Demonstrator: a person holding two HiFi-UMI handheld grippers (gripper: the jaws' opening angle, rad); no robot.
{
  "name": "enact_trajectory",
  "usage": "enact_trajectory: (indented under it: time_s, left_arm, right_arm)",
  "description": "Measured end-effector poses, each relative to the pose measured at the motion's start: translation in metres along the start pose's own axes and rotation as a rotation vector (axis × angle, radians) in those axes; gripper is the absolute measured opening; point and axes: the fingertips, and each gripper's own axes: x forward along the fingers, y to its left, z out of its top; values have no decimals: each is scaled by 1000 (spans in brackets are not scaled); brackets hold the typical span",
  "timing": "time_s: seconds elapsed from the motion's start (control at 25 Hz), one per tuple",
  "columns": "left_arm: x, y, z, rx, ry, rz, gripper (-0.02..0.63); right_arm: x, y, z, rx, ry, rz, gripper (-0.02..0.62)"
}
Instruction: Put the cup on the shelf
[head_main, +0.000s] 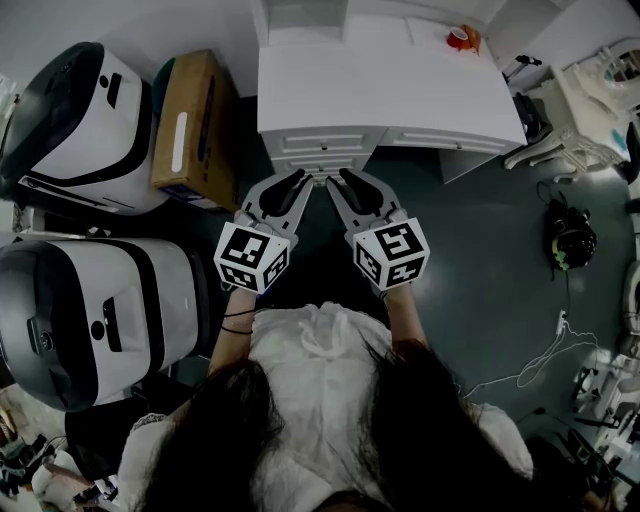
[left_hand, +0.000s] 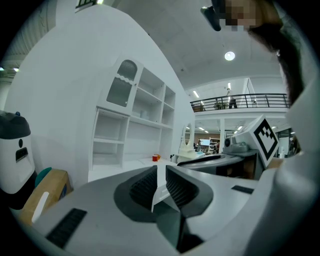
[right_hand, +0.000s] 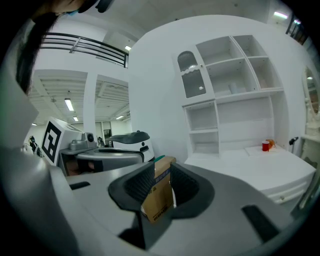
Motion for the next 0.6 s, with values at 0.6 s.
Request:
enact_trajectory:
  time_s: [0.6]
  left_arm:
    - [1, 0, 7, 23, -14, -7, 61]
  right_arm:
    - [-8, -2, 3, -8, -12, -18, 107]
